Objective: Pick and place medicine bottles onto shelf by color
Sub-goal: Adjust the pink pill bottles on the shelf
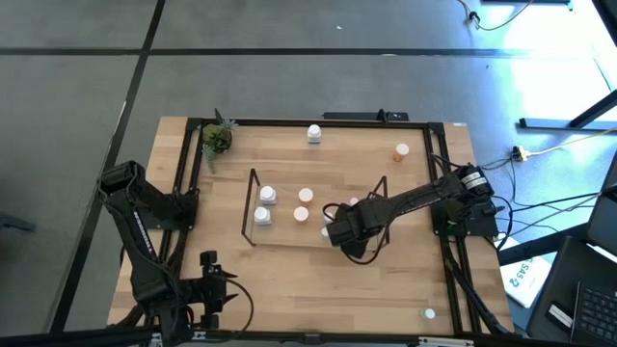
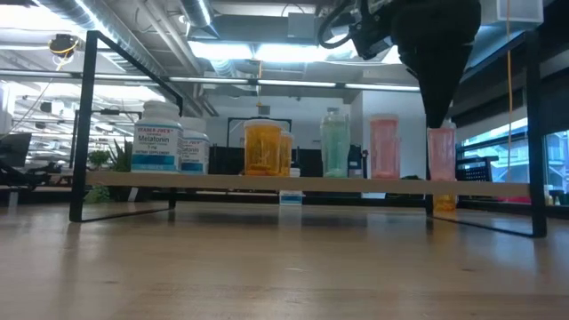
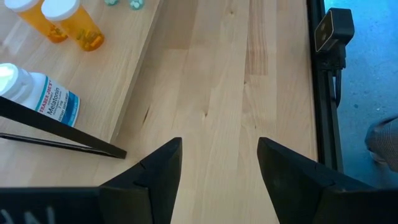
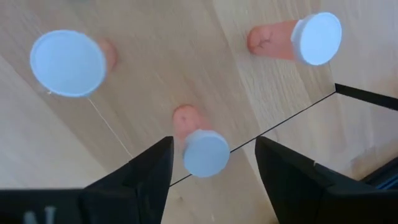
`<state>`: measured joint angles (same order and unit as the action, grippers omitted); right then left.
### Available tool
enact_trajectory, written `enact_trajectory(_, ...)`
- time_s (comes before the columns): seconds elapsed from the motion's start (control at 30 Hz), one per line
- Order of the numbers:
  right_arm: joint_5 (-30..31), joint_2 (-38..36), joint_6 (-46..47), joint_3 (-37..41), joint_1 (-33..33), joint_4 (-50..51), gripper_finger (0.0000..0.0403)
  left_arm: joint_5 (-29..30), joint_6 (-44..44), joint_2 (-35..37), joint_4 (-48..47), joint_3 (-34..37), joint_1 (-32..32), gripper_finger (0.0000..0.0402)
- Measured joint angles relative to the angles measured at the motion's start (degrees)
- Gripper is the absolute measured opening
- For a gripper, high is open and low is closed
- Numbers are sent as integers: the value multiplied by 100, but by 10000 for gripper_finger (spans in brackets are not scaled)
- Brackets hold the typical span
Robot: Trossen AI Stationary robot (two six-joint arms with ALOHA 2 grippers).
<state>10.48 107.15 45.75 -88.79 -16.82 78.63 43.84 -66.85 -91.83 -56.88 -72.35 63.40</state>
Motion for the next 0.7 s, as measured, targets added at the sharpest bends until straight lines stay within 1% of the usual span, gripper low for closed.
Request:
enact_trajectory(0.27,-10,0,42,285,133,-95,228,0,0,0,0,1,0,203)
enact_trajectory(0.6,-155,-7,5,529,133,-354,227,2,64,0,-9,1,2,203)
enact_trajectory(0.7,-174,-7,28,549,133,-375,218,0,146,0,-9,-1,0,203)
